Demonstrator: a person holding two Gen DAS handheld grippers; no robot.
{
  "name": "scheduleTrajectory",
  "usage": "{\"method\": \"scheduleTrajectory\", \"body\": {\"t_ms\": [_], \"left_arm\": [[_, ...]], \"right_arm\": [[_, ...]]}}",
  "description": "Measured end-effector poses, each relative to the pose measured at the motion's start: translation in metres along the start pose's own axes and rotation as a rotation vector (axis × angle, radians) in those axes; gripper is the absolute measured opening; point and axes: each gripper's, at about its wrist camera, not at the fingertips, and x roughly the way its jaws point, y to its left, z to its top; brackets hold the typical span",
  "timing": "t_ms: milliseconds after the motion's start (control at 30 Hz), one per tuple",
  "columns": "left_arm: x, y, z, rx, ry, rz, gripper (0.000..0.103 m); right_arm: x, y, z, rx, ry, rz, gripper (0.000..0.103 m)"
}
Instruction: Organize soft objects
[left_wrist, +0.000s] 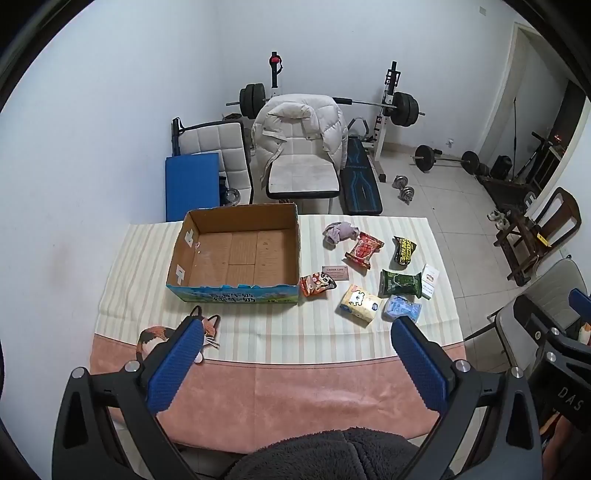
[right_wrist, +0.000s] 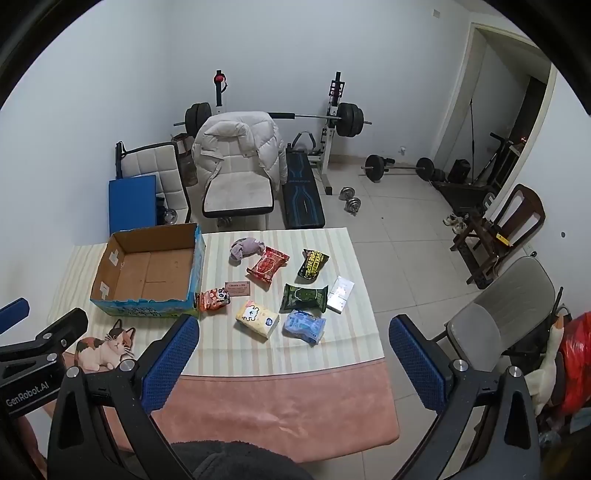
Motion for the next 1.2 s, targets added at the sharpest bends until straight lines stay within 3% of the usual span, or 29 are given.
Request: {"method": "scheduleTrajectory", "body": {"t_ms": [1200], "left_arm": [[0.007,-0.001,-0.002,0.002,-0.001,0.002,0.103]], "right_arm": [[0.002,-0.006,-0.01,-0.005,-0.005,-0.002,0.103]]}}
